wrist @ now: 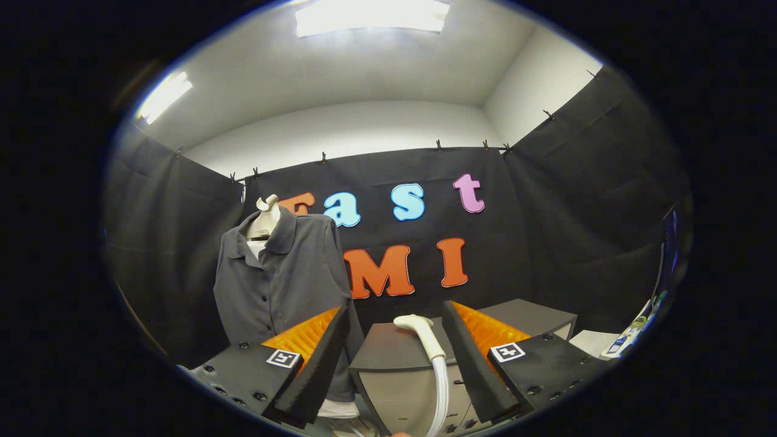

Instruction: Iron the clothes twice with a garment steamer, once on the left side and once on the right side.

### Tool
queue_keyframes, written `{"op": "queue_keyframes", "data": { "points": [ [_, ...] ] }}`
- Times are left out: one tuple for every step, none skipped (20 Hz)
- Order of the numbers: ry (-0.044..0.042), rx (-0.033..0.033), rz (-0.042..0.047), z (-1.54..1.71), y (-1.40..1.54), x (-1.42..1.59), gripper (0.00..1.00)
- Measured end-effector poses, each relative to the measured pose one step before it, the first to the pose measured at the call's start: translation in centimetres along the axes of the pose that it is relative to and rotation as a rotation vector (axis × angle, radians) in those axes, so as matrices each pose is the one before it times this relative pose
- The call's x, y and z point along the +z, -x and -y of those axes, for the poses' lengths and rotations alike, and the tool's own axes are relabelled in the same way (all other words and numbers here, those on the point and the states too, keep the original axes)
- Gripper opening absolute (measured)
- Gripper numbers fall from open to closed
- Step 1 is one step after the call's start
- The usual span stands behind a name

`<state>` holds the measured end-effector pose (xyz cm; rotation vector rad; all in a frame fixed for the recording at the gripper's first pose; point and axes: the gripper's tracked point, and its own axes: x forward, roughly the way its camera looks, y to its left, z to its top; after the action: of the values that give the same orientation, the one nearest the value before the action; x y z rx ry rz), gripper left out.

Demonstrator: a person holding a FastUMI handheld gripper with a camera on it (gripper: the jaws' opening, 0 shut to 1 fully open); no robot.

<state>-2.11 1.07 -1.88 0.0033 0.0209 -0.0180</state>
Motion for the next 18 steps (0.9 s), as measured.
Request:
{"op": "queue_keyframes", "data": {
  "points": [
    [0.00168, -0.00284, 0.00064, -0.048, 0.110, -0.077, 0.98],
    [0.00118, -0.00356, -0.00120, -0.100, 0.061, -0.160, 0.98],
    [-0.00002, -0.00294, -0.00147, -0.040, 0.033, -0.090, 0.98],
    [-0.00015, 0.00000, -0.00178, -0.166, 0.040, -0.123, 0.98],
    [-0.00178, 0.00004, -0.00141, -0.267, -0.138, -0.055, 0.98],
    [-0.00391, 0.00299, -0.00222, -0.215, -0.002, -0.123, 0.98],
    [-0.00407, 0.00305, -0.00073, -0.212, 0.037, -0.070, 0.98],
    [-0.00260, -0.00098, -0.00054, -0.048, -0.168, -0.199, 0.98],
    [-0.00128, -0.00286, -0.00190, 0.030, -0.050, -0.099, 0.98],
    [-0.00277, -0.00226, -0.00001, 0.039, -0.114, -0.067, 0.98],
    [-0.00242, 0.00013, 0.00003, 0.067, -0.026, 0.039, 0.98],
    [-0.00144, -0.00134, -0.00020, 0.127, -0.176, -0.040, 0.98],
    [0.00128, -0.00770, -0.00391, 0.386, -0.309, -0.065, 0.98],
    [0.00391, -0.00958, -0.00910, 0.382, -0.481, -0.256, 0.98],
    [0.00372, -0.00891, -0.01319, 0.335, -0.603, -0.247, 0.98],
    [0.00359, -0.00154, -0.01569, 0.231, -0.716, -0.422, 0.98],
    [0.00439, 0.00373, -0.01634, 0.148, -0.769, -0.370, 0.98],
    [0.00501, 0.00035, -0.01693, 0.357, -1.135, -0.344, 0.98]
  ]
}}
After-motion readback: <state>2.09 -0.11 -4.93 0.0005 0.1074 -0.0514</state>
